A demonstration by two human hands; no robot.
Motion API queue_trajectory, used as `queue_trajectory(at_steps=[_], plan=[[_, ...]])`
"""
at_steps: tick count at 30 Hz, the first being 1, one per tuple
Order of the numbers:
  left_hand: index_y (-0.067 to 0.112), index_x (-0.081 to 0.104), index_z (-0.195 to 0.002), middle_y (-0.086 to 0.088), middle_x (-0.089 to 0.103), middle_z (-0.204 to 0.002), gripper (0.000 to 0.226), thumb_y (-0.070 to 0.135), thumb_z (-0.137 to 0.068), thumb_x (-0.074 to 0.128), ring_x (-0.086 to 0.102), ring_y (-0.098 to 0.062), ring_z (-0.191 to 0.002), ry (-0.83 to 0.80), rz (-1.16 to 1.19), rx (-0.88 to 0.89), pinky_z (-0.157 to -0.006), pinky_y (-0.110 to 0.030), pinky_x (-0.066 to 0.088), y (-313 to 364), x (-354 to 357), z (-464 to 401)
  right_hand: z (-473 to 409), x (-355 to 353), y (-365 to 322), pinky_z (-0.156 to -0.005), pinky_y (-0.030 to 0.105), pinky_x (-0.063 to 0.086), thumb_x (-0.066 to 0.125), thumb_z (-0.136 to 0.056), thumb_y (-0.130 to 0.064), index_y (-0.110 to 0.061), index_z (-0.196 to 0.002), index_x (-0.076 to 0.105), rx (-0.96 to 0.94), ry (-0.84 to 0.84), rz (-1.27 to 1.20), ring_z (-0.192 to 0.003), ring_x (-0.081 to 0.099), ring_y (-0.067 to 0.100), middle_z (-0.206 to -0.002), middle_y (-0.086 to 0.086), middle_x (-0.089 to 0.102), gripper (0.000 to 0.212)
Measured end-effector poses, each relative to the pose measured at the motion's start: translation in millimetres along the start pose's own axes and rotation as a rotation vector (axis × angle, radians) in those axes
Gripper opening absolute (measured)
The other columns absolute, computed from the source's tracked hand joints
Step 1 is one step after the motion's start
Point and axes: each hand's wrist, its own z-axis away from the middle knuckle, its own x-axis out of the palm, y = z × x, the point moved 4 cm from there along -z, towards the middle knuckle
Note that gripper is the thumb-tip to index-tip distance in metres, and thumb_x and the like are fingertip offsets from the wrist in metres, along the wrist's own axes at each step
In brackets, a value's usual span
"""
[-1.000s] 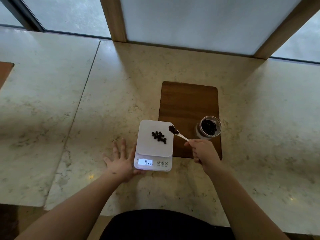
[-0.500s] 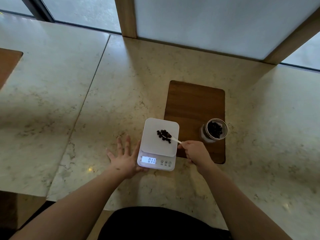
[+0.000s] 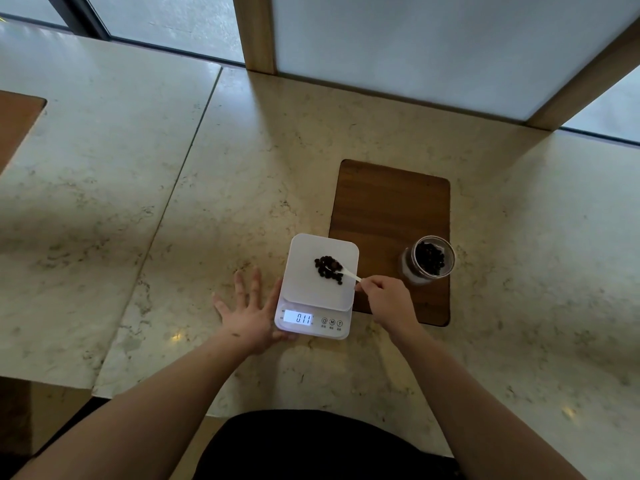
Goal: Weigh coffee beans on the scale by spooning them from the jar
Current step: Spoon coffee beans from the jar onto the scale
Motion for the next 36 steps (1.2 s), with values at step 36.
queue_trajectory(at_steps=[36], plan=[[0.044,-0.046,-0.140,-0.007,-0.065,-0.138,0.121,0.106,-0.066,0.026,-0.057,-0.042,-0.132,0.019,0.022,0.001,-0.106,-0.086,-0.013,-1,1,-1,38,5,-20,-0.043,0.033,0.033,0.041,-0.104,-0.024,-0.013,-0.082,0.056,-0.548,0.203,0.584,-0.044,0.042,0.018,-0.059,-0.004,0.050,0.028]])
